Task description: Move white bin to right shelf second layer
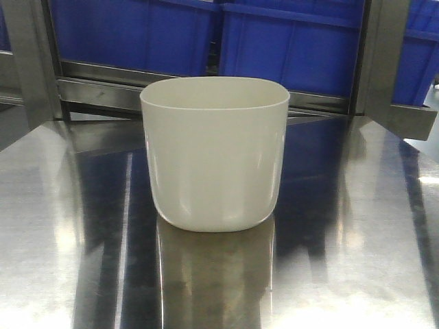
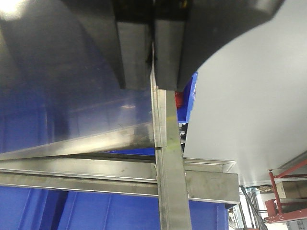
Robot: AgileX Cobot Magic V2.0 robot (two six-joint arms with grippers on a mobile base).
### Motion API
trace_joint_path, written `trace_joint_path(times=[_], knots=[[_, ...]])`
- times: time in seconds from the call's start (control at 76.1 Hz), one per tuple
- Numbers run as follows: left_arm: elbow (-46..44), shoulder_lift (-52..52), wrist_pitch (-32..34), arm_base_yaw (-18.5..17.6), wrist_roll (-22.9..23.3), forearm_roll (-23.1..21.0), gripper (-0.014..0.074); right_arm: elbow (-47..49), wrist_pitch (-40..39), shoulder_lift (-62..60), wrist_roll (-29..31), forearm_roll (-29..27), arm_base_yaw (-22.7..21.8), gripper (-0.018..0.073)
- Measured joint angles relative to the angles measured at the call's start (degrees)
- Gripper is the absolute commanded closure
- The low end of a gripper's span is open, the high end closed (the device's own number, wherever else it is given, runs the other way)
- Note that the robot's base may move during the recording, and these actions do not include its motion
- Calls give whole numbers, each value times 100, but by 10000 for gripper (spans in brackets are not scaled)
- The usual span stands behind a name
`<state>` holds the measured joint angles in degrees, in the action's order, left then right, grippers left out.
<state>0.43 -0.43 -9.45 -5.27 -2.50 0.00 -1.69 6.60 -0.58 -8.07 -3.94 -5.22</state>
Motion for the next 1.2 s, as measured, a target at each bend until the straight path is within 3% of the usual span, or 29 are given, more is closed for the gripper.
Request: trace_joint_path(times=[1.196], knots=[[0, 0, 0, 0, 0, 0, 512, 0, -173, 0, 0, 0, 0, 506]])
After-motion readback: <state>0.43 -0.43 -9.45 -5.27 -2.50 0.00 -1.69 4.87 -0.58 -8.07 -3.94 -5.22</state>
